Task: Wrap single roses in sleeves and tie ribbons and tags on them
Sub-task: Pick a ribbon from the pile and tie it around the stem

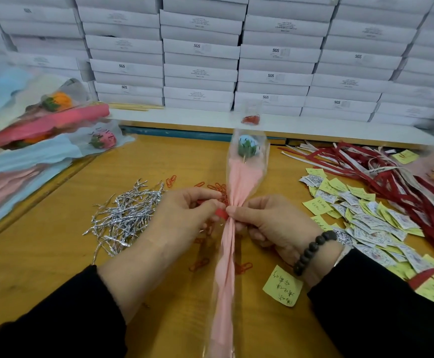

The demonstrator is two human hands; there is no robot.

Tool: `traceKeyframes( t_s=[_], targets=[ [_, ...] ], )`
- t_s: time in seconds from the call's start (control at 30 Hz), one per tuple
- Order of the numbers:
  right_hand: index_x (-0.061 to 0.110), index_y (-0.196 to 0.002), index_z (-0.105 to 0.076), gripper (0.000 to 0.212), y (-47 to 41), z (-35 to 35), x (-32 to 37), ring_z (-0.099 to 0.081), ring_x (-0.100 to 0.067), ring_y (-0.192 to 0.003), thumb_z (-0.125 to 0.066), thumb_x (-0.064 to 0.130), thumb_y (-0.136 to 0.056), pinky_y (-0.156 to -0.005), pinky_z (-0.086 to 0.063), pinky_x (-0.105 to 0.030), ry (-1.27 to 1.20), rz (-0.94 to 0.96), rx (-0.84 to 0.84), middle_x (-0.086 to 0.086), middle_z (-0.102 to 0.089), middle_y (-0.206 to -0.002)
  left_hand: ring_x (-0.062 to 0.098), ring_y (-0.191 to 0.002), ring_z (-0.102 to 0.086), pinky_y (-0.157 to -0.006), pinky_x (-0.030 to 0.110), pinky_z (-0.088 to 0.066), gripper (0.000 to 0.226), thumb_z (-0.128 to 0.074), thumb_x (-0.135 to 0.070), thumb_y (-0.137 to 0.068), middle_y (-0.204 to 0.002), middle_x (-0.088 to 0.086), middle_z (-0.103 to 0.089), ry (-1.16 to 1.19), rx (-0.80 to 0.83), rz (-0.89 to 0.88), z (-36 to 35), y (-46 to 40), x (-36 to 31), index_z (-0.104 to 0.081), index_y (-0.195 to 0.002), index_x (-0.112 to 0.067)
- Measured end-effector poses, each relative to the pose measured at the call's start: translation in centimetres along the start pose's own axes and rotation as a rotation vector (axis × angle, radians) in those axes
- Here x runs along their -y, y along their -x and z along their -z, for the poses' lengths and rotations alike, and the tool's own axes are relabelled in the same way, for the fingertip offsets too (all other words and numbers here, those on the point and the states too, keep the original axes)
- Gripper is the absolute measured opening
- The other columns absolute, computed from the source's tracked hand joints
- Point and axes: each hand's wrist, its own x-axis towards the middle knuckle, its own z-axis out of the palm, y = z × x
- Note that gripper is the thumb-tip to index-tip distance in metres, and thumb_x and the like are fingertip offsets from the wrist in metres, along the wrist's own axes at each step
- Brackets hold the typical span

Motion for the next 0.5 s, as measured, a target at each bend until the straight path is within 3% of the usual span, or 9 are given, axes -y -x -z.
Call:
traceKeyframes(
  t_s=[0.1,0.2,0.3,0.43,0.5],
  targets=[
    [0.011,-0.062,-0.064,0.025,0.13,-0.11,-0.07,-0.031,-0.007,-0.035,-0.068,0.024,-0.083,-0.035,-0.023,-0.016,0.107,0.001,0.023,0.003,-0.052,-0.044,0.009,-0.059,-0.058,-0.055,0.016,-0.049,0.013,-0.064,0.001,-0.082,-0.078,0.015,-0.067,-0.045,-0.022,-0.054,0.07,-0.05,-0.05,-0.07,-0.092,-0.005],
    [0.011,-0.069,-0.069,0.019,0.1,-0.27,-0.1,-0.036,-0.008,-0.039,-0.068,0.024,-0.082,-0.038,-0.028,-0.017,0.175,-0.019,0.027,-0.003,-0.061,-0.058,0.013,-0.068,-0.06,-0.071,0.026,-0.054,0.017,-0.066,0.005,-0.079,-0.079,0.008,-0.066,-0.127,0.009,-0.102,-0.07,0.06,0.08,-0.069,-0.092,-0.005],
    [0.003,-0.078,-0.069,0.022,-0.01,-0.32,-0.16,-0.037,-0.01,-0.042,-0.067,0.025,-0.083,-0.041,-0.028,-0.02,0.227,-0.036,0.041,-0.013,-0.066,-0.072,0.008,-0.067,-0.057,-0.069,0.019,-0.051,0.018,-0.07,0.003,-0.076,-0.077,0.001,-0.064,-0.223,0.065,-0.134,-0.01,0.02,0.27,-0.068,-0.089,-0.01],
    [0.01,-0.078,-0.067,0.015,-0.07,-0.28,-0.08,-0.038,-0.005,-0.036,-0.06,0.018,-0.089,-0.035,-0.029,-0.015,0.22,-0.049,0.073,-0.002,-0.064,-0.06,0.015,-0.075,-0.059,-0.078,0.03,-0.051,0.019,-0.075,-0.007,-0.074,-0.083,0.007,-0.064,-0.312,0.133,-0.125,0.19,-0.12,0.67,-0.068,-0.091,-0.011],
    [0.011,-0.075,-0.066,0.018,-0.11,-0.26,-0.11,-0.038,-0.005,-0.036,-0.058,0.017,-0.09,-0.033,-0.028,-0.015,0.221,-0.048,0.08,-0.002,-0.063,-0.059,0.012,-0.068,-0.055,-0.074,0.028,-0.049,0.017,-0.075,-0.009,-0.074,-0.076,0.002,-0.061,-0.382,0.139,-0.147,0.12,-0.1,0.76,-0.068,-0.088,-0.015]
  ],
)
